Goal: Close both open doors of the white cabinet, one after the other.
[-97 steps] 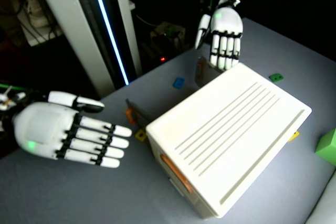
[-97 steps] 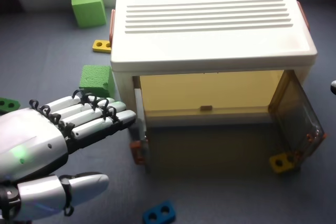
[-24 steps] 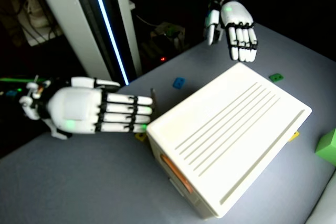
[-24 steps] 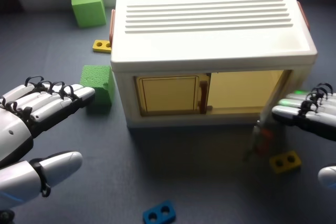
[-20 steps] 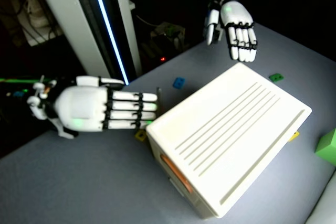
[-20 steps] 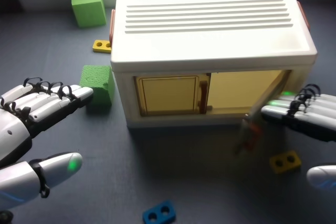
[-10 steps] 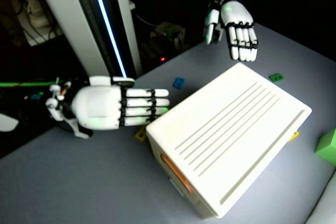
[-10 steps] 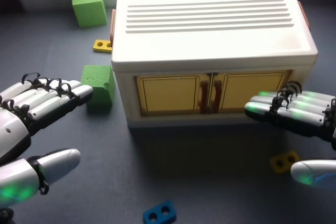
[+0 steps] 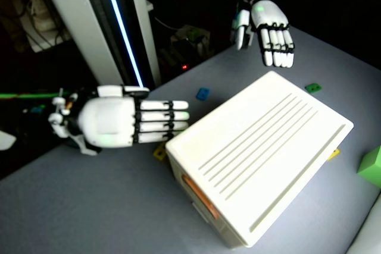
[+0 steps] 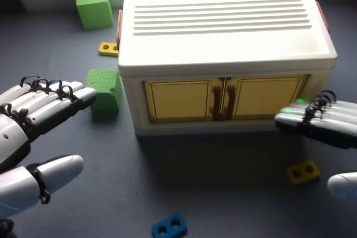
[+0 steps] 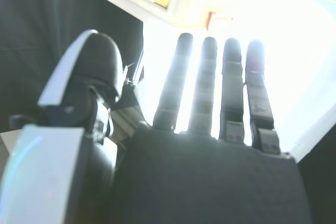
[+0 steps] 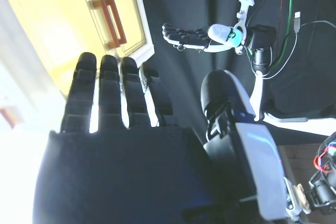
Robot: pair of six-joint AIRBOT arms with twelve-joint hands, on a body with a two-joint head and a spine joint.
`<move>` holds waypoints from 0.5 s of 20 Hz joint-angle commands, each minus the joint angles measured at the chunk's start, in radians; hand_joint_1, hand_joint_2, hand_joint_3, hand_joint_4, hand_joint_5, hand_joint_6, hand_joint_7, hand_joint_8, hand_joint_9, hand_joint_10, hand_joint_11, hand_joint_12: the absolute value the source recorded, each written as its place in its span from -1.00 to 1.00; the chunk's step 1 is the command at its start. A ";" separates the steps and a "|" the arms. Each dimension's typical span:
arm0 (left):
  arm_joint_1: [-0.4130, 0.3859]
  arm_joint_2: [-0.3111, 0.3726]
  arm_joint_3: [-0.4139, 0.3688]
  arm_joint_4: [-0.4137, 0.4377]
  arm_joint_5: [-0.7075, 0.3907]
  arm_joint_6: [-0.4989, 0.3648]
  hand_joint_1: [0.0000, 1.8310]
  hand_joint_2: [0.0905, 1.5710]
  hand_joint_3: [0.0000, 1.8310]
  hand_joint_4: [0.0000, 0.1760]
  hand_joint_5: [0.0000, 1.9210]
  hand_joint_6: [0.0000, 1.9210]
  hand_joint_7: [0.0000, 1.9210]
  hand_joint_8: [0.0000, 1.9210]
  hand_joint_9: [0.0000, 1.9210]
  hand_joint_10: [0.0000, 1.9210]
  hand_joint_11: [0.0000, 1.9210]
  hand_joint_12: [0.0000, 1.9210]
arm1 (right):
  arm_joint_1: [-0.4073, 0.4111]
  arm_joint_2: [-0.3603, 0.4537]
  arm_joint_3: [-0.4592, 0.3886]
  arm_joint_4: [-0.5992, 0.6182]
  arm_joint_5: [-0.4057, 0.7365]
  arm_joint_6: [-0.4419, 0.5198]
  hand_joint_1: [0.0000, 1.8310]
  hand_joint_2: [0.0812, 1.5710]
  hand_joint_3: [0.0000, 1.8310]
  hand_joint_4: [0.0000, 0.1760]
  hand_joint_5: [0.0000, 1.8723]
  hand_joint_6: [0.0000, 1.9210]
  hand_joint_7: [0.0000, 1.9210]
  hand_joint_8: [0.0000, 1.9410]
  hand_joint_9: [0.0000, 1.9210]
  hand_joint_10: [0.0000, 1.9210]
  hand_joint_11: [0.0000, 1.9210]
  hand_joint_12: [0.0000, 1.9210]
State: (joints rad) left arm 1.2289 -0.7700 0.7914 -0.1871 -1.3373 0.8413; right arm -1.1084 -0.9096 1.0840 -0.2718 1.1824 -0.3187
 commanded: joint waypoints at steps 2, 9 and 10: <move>0.003 0.001 0.005 -0.013 -0.141 0.001 -1.00 0.84 -1.00 -1.00 -0.92 -1.00 -0.89 -1.00 -0.88 -1.00 -1.00 -0.54 | -0.029 0.014 -0.004 0.082 0.155 0.006 -1.00 0.97 -0.99 -1.00 -0.98 -0.99 -1.00 -1.00 -1.00 -1.00 -0.99 -0.99; 0.005 -0.006 0.023 -0.083 -0.244 -0.002 -1.00 0.89 -1.00 -1.00 -0.99 -1.00 -1.00 -1.00 -1.00 -1.00 -1.00 -0.99 | -0.133 0.064 -0.006 0.311 0.365 -0.015 -1.00 0.86 -1.00 -1.00 -0.88 -1.00 -0.90 -1.00 -0.92 -1.00 -0.92 -1.00; 0.005 -0.008 0.027 -0.088 -0.262 -0.008 -1.00 0.89 -1.00 -1.00 -0.99 -1.00 -1.00 -1.00 -1.00 -1.00 -1.00 -0.99 | -0.133 0.066 -0.006 0.328 0.384 -0.022 -1.00 0.86 -1.00 -1.00 -0.88 -1.00 -0.90 -1.00 -0.92 -1.00 -0.92 -1.00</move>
State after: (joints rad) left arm 1.2369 -0.7792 0.8200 -0.2821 -1.4635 0.8333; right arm -1.2446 -0.8513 1.0798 0.0376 1.4277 -0.3481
